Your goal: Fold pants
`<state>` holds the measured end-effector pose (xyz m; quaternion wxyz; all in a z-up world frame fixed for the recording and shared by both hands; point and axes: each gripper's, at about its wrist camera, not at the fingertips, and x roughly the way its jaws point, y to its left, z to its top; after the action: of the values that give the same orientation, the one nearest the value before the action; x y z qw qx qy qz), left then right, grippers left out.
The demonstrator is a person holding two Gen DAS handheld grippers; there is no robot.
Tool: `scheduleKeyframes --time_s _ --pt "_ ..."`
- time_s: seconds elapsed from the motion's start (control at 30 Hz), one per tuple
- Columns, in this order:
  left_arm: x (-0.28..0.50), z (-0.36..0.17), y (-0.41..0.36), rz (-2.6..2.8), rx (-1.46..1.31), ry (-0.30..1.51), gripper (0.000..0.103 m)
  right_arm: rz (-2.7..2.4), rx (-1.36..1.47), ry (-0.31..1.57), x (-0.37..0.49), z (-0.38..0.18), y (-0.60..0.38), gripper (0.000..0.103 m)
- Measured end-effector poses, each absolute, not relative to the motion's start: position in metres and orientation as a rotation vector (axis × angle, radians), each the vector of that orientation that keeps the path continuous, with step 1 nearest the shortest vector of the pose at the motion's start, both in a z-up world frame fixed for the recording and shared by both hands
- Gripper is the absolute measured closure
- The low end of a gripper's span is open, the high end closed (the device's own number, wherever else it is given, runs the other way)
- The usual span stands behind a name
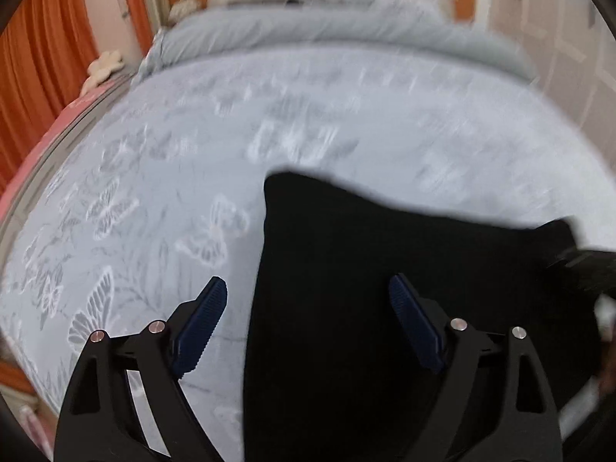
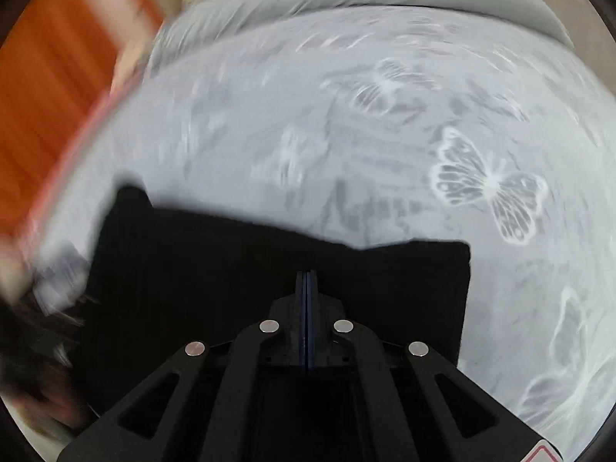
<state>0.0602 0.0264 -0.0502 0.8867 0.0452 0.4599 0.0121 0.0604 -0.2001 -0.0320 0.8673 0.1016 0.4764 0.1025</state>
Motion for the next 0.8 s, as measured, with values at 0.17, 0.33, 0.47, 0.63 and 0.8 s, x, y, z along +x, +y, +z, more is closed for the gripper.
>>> scheduleKeyframes --time_s 0.17,0.33,0.47,0.63,0.8 --pt "0.063 -0.048 0.031 0.030 0.007 0.951 0.018 0.125 0.003 1.037 0.051 -0.048 -0.194 0.103" --pt "0.048 -0.039 0.031 0.021 0.045 0.922 0.019 0.171 0.012 0.906 0.017 -0.015 -0.199 0.098" --pt "0.034 -0.031 0.036 0.007 0.060 0.906 0.019 0.176 0.031 0.914 -0.001 -0.016 -0.210 0.098" --pt "0.020 -0.033 0.034 0.000 0.092 0.910 0.019 0.170 0.021 0.982 -0.001 -0.040 -0.214 0.097" --pt "0.010 -0.036 0.033 -0.019 0.109 0.924 0.019 0.174 0.067 0.972 -0.010 -0.045 -0.221 0.095"
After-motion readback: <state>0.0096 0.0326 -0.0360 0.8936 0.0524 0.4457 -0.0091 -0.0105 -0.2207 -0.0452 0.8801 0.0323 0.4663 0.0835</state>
